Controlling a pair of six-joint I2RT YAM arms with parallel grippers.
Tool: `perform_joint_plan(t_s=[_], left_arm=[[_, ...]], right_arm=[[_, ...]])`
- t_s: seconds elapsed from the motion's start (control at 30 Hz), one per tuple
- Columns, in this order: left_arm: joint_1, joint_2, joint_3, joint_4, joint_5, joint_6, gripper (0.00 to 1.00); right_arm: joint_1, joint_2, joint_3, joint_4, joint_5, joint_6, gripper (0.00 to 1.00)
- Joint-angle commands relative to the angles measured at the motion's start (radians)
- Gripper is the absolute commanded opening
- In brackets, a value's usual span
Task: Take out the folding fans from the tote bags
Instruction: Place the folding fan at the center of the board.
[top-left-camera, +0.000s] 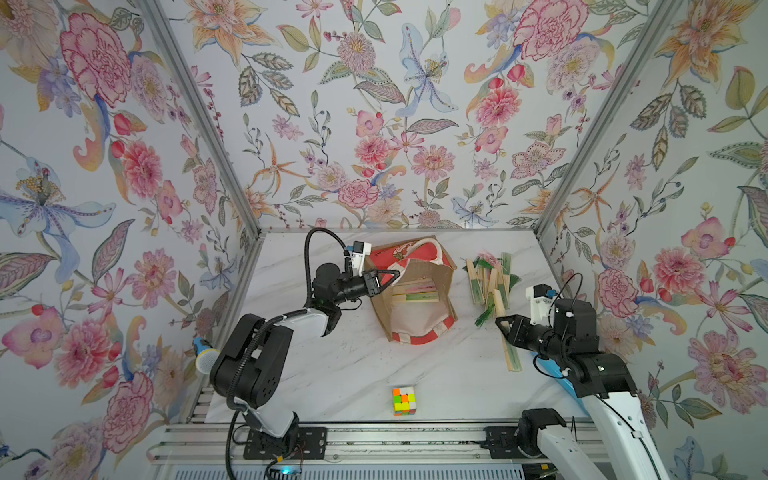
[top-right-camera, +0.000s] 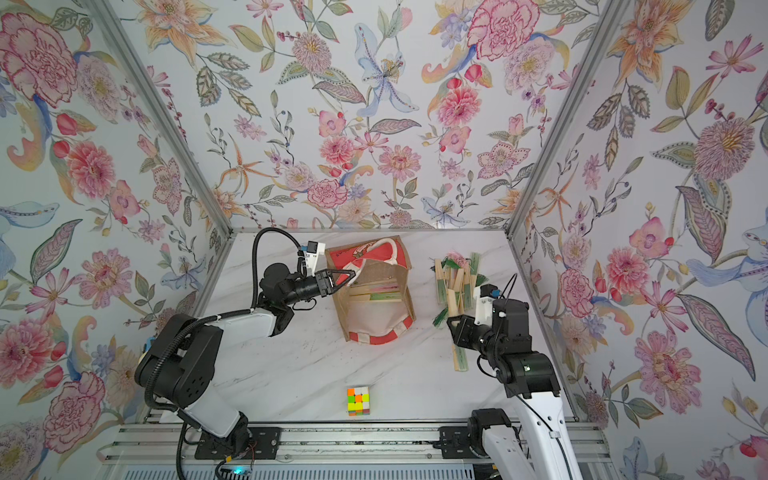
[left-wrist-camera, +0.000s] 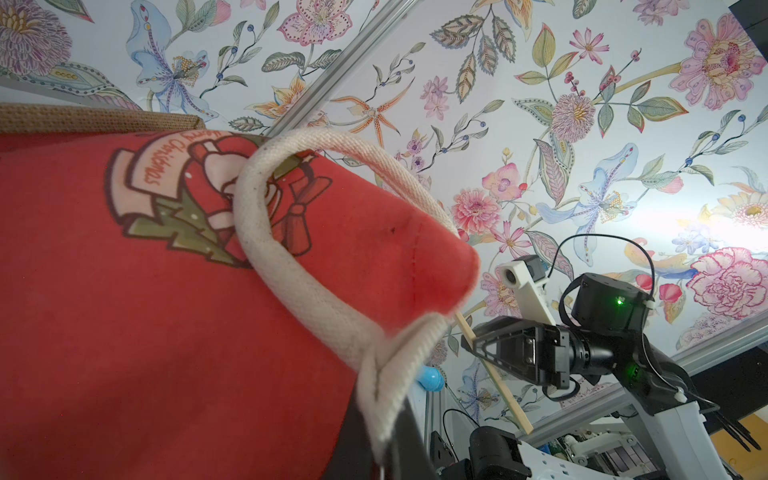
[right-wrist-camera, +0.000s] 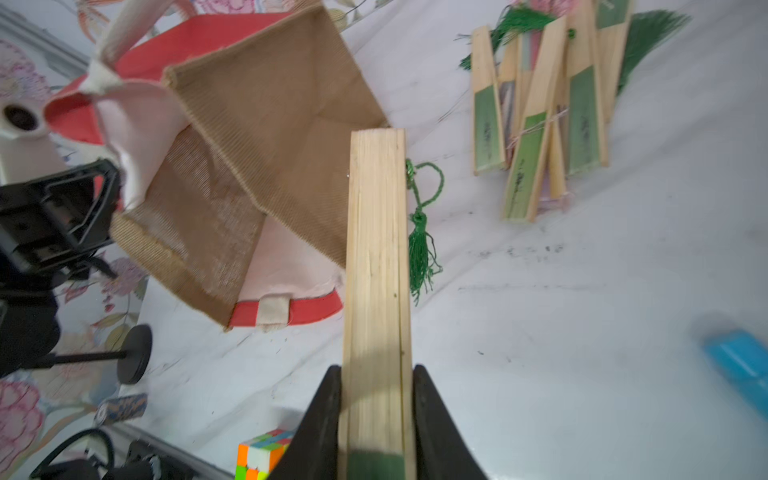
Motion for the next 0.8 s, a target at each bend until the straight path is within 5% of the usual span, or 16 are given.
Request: perform_joint_plan(t_s=[0.0,0.37,0.77], left_arm=[[-0.004,-0.020,0.009,-0.013,0.019,0.016,0.00],[-0.004,-0.050,0.000,-0.055,0.004,0.042,0.00],[-0.005,-0.054,-0.005,-0.076,-0.008,0.056,0.00]], right_arm=[[-0.058,0.083,0.041,0.093,0.126,-0.039,0.27],[-0.116,0.561,0.164,0.487,0.150,-0.040,0.28],[-0.093,1.062,0.428,0.494,0.185,-0.080,0.28]])
